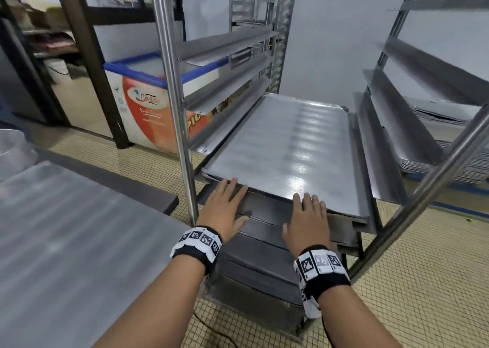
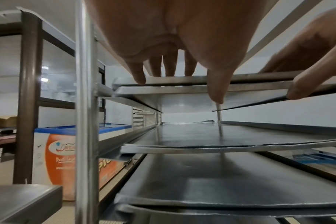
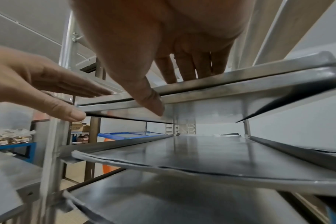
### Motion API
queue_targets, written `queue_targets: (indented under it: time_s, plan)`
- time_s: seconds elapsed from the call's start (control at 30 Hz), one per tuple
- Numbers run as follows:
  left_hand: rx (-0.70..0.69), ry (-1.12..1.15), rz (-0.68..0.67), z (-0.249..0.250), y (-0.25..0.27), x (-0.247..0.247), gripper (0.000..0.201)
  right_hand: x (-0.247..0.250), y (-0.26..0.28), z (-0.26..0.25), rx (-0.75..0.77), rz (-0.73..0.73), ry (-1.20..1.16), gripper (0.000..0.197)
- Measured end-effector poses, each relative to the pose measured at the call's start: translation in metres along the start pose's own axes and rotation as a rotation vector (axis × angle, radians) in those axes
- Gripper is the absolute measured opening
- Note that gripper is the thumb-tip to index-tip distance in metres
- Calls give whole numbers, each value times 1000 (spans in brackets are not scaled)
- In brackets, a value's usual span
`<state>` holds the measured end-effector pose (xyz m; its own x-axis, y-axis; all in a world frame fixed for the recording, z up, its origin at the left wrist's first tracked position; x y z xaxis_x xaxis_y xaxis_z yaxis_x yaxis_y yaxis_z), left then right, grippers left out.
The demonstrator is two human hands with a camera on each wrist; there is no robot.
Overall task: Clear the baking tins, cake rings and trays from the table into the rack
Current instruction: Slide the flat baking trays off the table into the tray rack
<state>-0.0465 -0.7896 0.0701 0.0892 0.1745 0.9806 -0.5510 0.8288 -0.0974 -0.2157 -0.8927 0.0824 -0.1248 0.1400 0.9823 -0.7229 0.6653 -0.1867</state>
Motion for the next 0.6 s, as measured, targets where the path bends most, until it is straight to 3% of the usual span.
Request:
queue_targets:
  time_s: [0.17,0.33,0.47,0.6]
  plan:
    - [235,114,-43,-63,42,-15,68,-10,14,-60,140,63,-91,81]
    - [515,138,-155,-151,107,-41,60,-45,5,-131,345,-134,-231,69]
    - [805,144,-246,-218,168,-63,66,-71,-4,-187,480,-221,-306,59]
    - [1119,200,-315,-252,240,-87,80,-96,-12,-227,563,-367,-333,50]
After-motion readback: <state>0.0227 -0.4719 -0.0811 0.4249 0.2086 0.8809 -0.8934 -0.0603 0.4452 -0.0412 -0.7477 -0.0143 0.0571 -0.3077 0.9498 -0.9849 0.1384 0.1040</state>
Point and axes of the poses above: each hand's wrist, its own y-axis away from the middle knuckle, its own x-axis out of the back of the hand, z = x × y, the point moved 7 cm from there along -y, towards the middle knuckle, and after that the axes turned 11 degrees about x, right-handed, at the moved point
